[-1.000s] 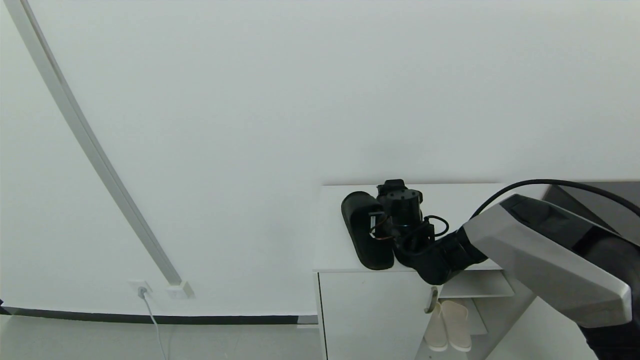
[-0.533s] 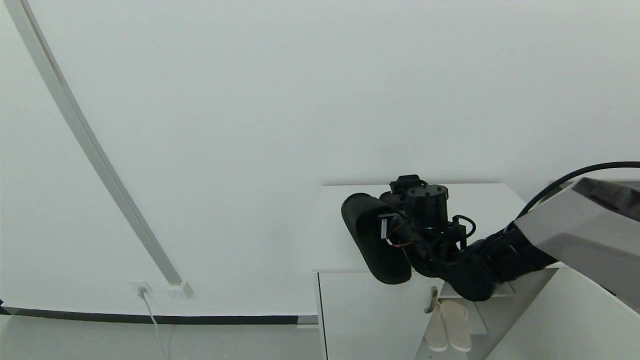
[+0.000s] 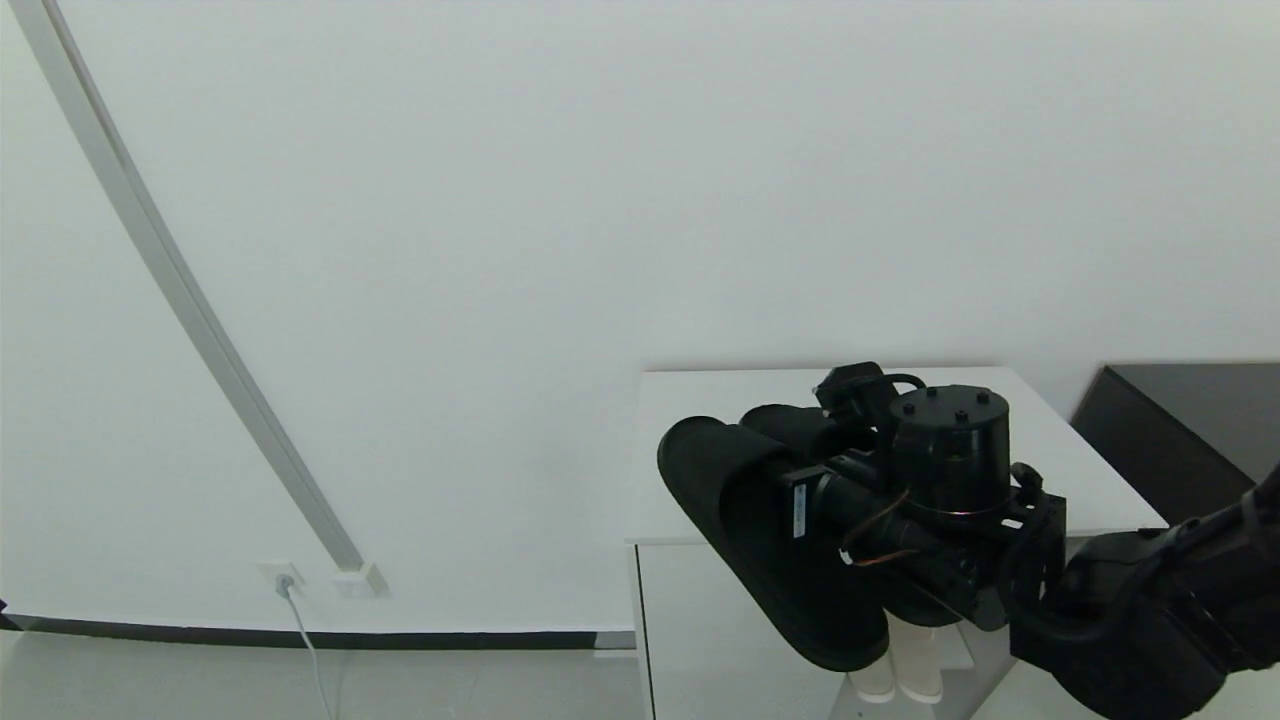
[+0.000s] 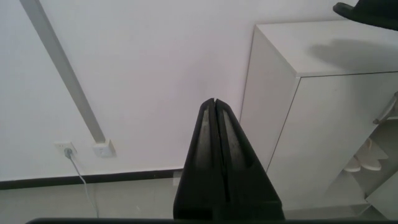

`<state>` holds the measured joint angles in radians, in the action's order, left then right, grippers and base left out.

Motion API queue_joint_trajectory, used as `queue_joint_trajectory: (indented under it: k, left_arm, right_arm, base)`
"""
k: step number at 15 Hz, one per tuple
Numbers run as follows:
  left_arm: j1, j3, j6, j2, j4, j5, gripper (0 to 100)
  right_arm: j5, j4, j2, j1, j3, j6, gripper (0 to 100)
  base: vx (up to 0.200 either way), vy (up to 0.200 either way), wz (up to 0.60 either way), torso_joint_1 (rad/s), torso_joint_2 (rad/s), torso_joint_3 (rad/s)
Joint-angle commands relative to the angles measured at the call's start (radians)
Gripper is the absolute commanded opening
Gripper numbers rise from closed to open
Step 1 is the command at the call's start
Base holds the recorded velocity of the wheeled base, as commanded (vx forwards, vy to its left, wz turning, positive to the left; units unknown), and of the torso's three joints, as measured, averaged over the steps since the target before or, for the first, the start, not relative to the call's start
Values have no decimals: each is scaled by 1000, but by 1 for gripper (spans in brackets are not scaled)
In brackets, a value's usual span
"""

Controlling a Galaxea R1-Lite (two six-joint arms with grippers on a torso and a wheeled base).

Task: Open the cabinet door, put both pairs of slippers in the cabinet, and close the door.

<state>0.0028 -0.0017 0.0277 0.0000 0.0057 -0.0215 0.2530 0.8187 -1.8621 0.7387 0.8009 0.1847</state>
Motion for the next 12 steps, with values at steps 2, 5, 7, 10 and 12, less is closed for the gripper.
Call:
queue_joint_trajectory:
  k: [2, 5, 7, 10, 12]
  left_arm:
    - [0, 0, 0, 0, 0, -2, 0]
    - [0, 0, 0, 0, 0, 0, 0]
    - [0, -1, -2, 0, 0, 0, 0]
    - [0, -1, -12, 2, 0, 0, 0]
    - [0, -1, -15, 0, 0, 2, 0]
  right_arm:
    - [2, 0, 23, 10, -17, -1, 0]
    - [8, 0, 18, 18, -15, -2, 0]
    - [9, 0, 20, 24, -22, -4, 0]
    - [11, 0, 27, 30, -32, -4, 0]
    - [9, 0, 26, 30, -42, -5, 0]
  base:
    - [0, 0, 0, 0, 0, 0]
    - [0, 0, 0, 0, 0, 0]
    - [-100, 0, 0, -1, -1, 1]
    - [-200, 0, 0, 14, 4, 2]
    - [-200, 0, 0, -12, 5, 2]
